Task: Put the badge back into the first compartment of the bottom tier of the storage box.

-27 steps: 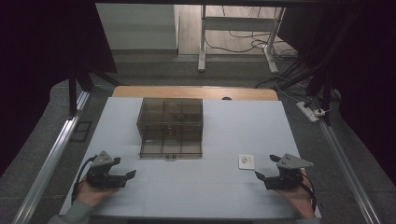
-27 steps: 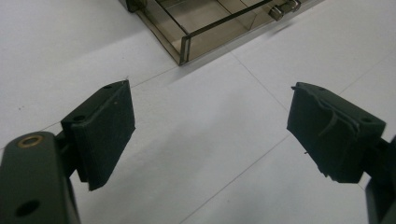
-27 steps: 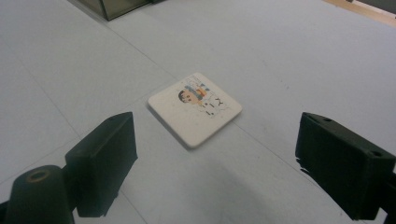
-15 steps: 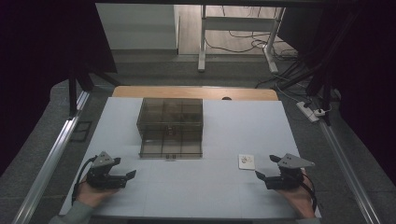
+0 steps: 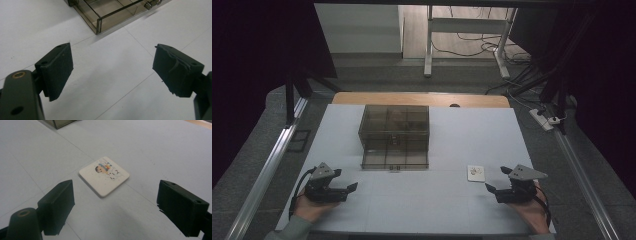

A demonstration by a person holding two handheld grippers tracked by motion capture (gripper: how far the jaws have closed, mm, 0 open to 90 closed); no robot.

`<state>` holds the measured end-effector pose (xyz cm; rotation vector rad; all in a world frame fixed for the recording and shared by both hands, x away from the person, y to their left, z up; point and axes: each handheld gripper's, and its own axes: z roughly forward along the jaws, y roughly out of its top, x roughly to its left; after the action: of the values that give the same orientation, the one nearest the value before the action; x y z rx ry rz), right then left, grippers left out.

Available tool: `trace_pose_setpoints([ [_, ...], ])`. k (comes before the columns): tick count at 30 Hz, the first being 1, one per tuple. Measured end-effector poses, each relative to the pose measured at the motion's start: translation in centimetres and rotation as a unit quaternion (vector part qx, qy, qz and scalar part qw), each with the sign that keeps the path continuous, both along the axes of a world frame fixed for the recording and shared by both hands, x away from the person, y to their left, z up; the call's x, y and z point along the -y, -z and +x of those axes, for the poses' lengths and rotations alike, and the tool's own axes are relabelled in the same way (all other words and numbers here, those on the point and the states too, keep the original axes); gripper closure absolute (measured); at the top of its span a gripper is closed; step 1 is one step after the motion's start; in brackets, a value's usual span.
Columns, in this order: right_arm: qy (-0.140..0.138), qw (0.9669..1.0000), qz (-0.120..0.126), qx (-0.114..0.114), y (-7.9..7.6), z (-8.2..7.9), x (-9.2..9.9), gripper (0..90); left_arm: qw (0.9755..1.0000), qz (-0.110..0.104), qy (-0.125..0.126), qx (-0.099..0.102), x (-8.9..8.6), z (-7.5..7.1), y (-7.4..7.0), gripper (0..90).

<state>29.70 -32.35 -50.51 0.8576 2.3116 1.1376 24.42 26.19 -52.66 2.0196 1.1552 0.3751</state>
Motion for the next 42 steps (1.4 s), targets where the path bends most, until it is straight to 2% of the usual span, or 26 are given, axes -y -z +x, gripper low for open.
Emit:
trace_pose_setpoints([
  [9,-0.002,1.0,0.009,0.003,-0.3,-0.1,0.0,14.6,1.0,0.002,-0.001,0.003,0.1,0.1,0.0,16.6],
  [10,-0.004,0.9998,0.021,0.005,-0.6,-0.2,0.0,15.1,1.0,0.002,-0.002,0.005,0.1,0.0,-0.1,16.6],
  [15,-0.007,0.9998,0.017,0.003,-1.2,-0.1,-0.3,15.7,1.0,0.003,-0.004,0.007,0.0,0.0,-0.1,16.6],
  [16,-0.009,0.9999,0.01,-0.006,-1.2,0.1,-0.5,15.8,1.0,0.003,-0.003,0.008,0.0,0.0,-0.1,16.6],
  [19,-0.013,0.9997,0.009,-0.019,-1.6,0.3,-1.0,16.5,1.0,0.002,0.002,0.009,0.1,-0.1,-0.1,16.6],
  [22,-0.016,0.9997,0.004,-0.019,-1.9,0.5,-1.4,16.5,0.9999,0.001,0.003,0.01,0.0,-0.1,0.0,16.6],
  [25,-0.017,0.9996,-0.015,-0.017,-2.6,1.1,-2.0,16.5,0.9999,0.001,0.003,0.01,0.1,-0.1,0.0,16.6],
  [28,-0.02,0.9995,-0.018,-0.016,-3.1,1.4,-2.2,16.5,0.9999,0.001,0.004,0.01,0.1,-0.1,0.0,16.6],
  [32,-0.025,0.9994,-0.022,-0.01,-4.2,2.7,-2.9,16.3,1.0,0.0,0.004,0.009,0.3,0.0,-0.1,16.6],
  [42,-0.039,0.9983,-0.031,-0.03,-5.1,5.3,-4.1,16.1,1.0,-0.002,0.0,0.009,0.1,0.2,-0.1,16.6],
])
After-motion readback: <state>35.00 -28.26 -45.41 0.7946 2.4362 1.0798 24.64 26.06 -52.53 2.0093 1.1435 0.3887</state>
